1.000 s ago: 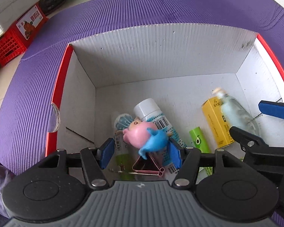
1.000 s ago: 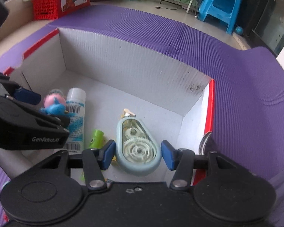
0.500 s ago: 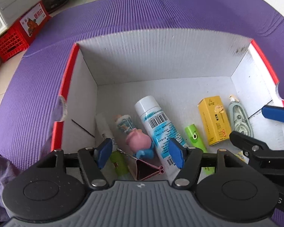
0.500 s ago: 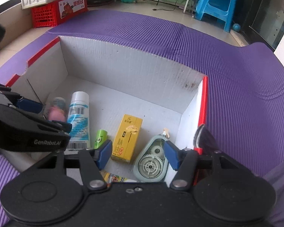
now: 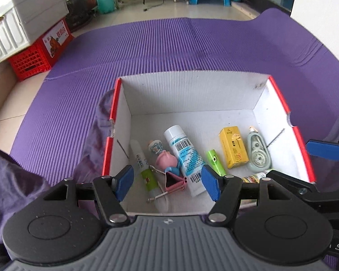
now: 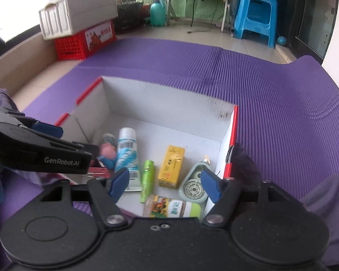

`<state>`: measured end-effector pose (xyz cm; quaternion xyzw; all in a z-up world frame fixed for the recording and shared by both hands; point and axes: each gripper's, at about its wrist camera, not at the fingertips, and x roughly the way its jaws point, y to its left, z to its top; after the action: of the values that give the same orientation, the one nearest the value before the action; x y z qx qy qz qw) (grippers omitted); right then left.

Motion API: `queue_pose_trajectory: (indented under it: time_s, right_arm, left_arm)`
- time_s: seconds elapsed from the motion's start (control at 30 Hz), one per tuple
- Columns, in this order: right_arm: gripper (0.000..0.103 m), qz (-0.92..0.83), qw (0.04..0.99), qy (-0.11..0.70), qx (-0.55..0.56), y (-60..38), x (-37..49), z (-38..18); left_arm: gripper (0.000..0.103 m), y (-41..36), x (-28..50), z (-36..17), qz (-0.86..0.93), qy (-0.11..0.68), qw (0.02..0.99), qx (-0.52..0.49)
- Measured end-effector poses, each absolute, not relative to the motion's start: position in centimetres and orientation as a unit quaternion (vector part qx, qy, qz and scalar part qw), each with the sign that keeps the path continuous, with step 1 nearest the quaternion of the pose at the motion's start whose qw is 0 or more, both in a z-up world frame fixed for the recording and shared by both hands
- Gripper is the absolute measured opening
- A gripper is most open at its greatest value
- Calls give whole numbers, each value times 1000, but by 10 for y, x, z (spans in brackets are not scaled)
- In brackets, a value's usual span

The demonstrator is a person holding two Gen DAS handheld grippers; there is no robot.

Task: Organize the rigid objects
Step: 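Withdraw both open grippers from the shoebox toward the remaining items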

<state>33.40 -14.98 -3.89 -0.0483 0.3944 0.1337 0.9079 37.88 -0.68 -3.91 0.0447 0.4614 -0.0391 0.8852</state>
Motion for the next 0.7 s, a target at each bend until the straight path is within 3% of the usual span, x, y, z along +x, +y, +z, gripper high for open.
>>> queue_pose_trajectory:
  time_s: [0.5,0.6,0.7]
  right_arm:
    - [82,160,925,345,-20,-156,260,8]
    - [85,166,926,339,-12,-158,245,12]
    - [87,173,927,334,-10,-159,231,14]
  left_arm:
    - [66,0,297,9,-50,423,904,34]
    - [77,4,281,15,-50,416,907,32]
    - [77,6,266,18,-52,411,910,32]
